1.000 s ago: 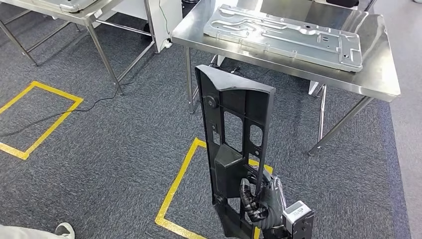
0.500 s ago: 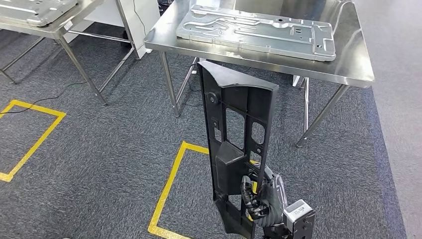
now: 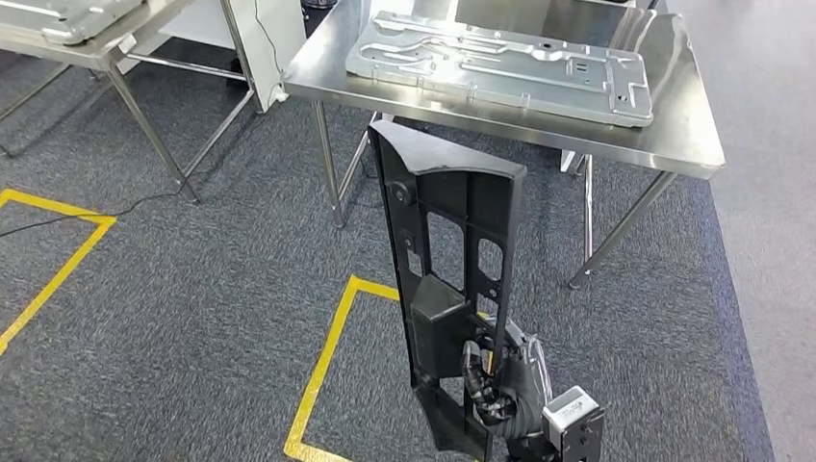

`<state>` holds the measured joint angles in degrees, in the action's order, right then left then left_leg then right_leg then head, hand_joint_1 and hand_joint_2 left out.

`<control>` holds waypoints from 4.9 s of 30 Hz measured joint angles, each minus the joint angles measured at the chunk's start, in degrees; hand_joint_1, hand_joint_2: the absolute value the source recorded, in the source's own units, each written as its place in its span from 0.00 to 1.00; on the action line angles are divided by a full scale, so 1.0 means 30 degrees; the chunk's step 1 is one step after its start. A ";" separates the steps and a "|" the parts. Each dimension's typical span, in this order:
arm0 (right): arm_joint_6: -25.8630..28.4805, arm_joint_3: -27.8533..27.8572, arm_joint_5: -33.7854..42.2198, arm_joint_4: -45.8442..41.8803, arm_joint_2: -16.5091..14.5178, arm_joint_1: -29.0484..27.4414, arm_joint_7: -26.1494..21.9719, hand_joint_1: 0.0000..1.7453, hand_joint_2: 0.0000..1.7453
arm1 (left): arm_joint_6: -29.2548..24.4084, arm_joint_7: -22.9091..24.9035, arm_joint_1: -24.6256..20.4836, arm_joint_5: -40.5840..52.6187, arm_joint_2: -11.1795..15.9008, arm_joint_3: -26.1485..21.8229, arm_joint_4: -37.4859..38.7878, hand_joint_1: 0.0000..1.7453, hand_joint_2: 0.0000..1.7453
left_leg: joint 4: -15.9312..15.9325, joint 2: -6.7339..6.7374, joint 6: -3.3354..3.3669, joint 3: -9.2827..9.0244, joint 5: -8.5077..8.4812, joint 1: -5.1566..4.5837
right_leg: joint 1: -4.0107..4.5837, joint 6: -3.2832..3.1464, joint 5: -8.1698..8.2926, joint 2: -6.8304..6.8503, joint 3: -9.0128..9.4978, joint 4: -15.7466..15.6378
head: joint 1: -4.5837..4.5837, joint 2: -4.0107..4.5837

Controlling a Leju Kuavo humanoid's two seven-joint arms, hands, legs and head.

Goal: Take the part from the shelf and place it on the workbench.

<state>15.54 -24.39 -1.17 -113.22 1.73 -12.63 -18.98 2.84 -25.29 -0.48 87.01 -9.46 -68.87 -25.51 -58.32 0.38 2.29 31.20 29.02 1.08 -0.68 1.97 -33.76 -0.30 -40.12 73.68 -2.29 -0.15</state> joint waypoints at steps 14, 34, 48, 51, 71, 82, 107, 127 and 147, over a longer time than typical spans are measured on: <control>-0.0011 -0.0015 -0.0115 0.0000 -0.0004 0.0128 0.0058 1.00 1.00 | 0.0031 0.0062 -0.0089 0.0009 0.0091 -0.0031 0.0169 0.00 1.00 | -0.5225 0.0023 -0.0884 0.2350 0.2560 -0.0029 | 0.0166 -0.1236 0.1624 0.0061 0.3022 -0.5238 | 0.0013 0.0000; 0.1457 0.0175 -0.3966 -0.0071 0.0004 0.0237 0.1648 1.00 1.00 | 0.0136 0.0126 0.0092 0.0071 0.0337 -0.0424 0.0339 0.00 1.00 | 0.0401 -0.0071 -0.0186 -0.1528 0.0838 -0.0025 | -0.0148 -0.0014 0.2325 0.0156 0.1234 -0.3765 | -0.0020 0.0000; 0.2961 0.2739 -1.1876 -0.0799 -0.0264 0.0486 0.5159 1.00 1.00 | 0.0261 0.0146 0.0100 0.0410 0.0657 -0.0836 0.0450 0.00 1.00 | -0.3087 -0.0040 -0.0539 0.1856 0.0721 -0.0106 | 0.0279 -0.1283 0.1159 -0.0025 0.3408 -0.4909 | -0.0053 0.0000; 0.2992 0.3478 -1.4172 -0.0652 0.0026 0.0825 0.5986 1.00 1.00 | 0.0268 0.0142 0.0124 0.0579 0.0819 -0.0874 0.0517 0.00 1.00 | -0.0727 -0.0043 -0.0121 0.1466 -0.0722 -0.0369 | 0.0327 -0.1040 0.0799 -0.0043 0.3674 -0.4873 | -0.0055 0.0000; -0.0058 0.4725 -2.3252 0.3555 0.4317 0.6126 0.9031 1.00 1.00 | 0.0199 0.0417 -0.0813 0.0991 0.1541 -0.0237 0.1943 0.00 1.00 | -0.1704 -0.0209 -0.0818 -0.0259 0.0669 -0.0021 | -0.0106 -0.0907 0.2563 0.0171 0.1674 -0.4796 | -0.0096 0.0000; -0.1490 0.3361 -2.3640 0.5707 0.4870 0.9234 0.8428 1.00 1.00 | 0.0175 0.0678 -0.1039 0.0991 0.2002 0.0375 0.2317 0.00 1.00 | -0.0383 -0.0152 0.0113 0.1815 -0.1404 -0.0535 | 0.0322 -0.1012 0.1188 -0.0044 0.3396 -0.4951 | -0.0096 0.0000; -0.3466 -0.1502 -2.4012 1.0484 0.5344 1.4542 0.7870 1.00 1.00 | 0.0140 0.1093 -0.1230 0.0754 0.2348 0.1639 0.3038 0.00 1.00 | -0.5245 -0.0235 -0.0856 0.3178 0.1540 -0.0074 | -0.0065 -0.1124 0.2293 0.0049 0.2459 -0.5123 | -0.0080 0.0000; -0.3186 -0.1371 -2.3795 1.1317 0.5965 1.4290 0.8144 1.00 1.00 | 0.0177 0.1159 -0.1072 0.0302 0.2455 0.1734 0.3149 0.00 1.00 | 0.0191 -0.0341 0.0020 -0.0190 -0.0397 -0.0428 | 0.0295 -0.0691 0.2910 0.0023 0.1153 -0.4725 | -0.0085 0.0000; -0.3077 -0.0878 -2.3950 1.1535 0.6328 1.4887 0.8091 1.00 1.00 | 0.0233 0.1179 -0.0988 -0.0020 0.2572 0.1776 0.3222 0.00 1.00 | 0.0314 -0.0252 -0.0022 0.1306 -0.1723 -0.0229 | 0.0114 -0.0405 0.1287 0.0007 0.3396 -0.4109 | -0.0089 0.0000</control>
<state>6.31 -27.03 -73.02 -78.61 20.71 32.03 5.29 3.54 -21.76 -3.44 86.95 -1.75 -63.54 -15.85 -57.38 -0.38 2.22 35.12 23.85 0.39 -0.34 0.75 -29.90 -0.28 -29.93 61.35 -2.56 -0.15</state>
